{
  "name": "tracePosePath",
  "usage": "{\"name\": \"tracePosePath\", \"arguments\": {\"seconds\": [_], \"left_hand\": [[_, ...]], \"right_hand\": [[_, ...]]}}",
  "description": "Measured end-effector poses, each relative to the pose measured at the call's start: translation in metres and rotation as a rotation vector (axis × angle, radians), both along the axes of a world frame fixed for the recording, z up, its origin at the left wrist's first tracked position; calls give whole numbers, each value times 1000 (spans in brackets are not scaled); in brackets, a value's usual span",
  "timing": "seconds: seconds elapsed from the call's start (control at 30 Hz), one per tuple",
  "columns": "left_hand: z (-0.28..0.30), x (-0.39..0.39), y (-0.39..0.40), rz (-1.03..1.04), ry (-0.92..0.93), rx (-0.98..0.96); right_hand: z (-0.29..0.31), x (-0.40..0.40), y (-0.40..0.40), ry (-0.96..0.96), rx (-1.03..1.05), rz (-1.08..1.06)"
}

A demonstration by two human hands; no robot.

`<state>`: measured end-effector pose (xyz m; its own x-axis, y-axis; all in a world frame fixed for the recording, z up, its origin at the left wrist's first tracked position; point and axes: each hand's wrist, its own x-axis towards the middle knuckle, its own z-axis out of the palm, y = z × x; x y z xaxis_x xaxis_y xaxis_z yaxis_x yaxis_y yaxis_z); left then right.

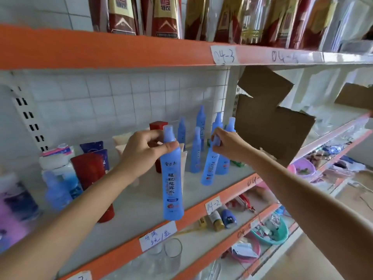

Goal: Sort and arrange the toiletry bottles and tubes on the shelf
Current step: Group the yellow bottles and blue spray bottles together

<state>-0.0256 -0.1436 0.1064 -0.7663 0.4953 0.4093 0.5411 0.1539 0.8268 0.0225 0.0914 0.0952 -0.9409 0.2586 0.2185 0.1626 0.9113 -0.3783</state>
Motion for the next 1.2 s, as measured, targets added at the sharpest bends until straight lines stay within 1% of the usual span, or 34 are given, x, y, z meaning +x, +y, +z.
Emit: {"name": "tracePosePath", "arguments": {"seconds": [0.1, 0.33, 0.57, 0.63, 0.73, 0.83, 0.9, 0.93, 0.97, 1.03, 1.13, 1.2], "left_hand": [[2, 5, 17, 73, -14, 39], [2, 17, 51, 193, -22, 62], [-2, 26, 76, 248, 9, 58], [-2, 27, 84, 256, 17, 61], [-2, 26, 100, 284, 39, 75], [-2, 22, 117, 315, 43, 52], [-3, 19, 130, 316, 50, 47], [-5, 18, 138, 316, 57, 46], [-6, 17, 148, 316, 67, 42], [-9, 15, 167, 309, 76, 40], [-17, 11, 194, 277, 79, 30], [-20, 12, 210, 234, 76, 9]], "right_hand": [[0, -22, 17, -60, 31, 78], [-11, -63, 41, -87, 59, 253], [-18, -74, 60, -121, 19, 321], [-16, -74, 65, -118, 12, 356], [-4, -65, 73, -48, 22, 408], [9, -42, 83, 38, -71, 484], [9, -19, 88, -21, -216, 563], [4, -9, 89, -74, -264, 593], [-3, -1, 89, -105, -270, 602], [-27, 6, 87, -76, -235, 544], [-57, 5, 87, 88, -208, 331], [-67, 5, 97, 135, -214, 252]]}}
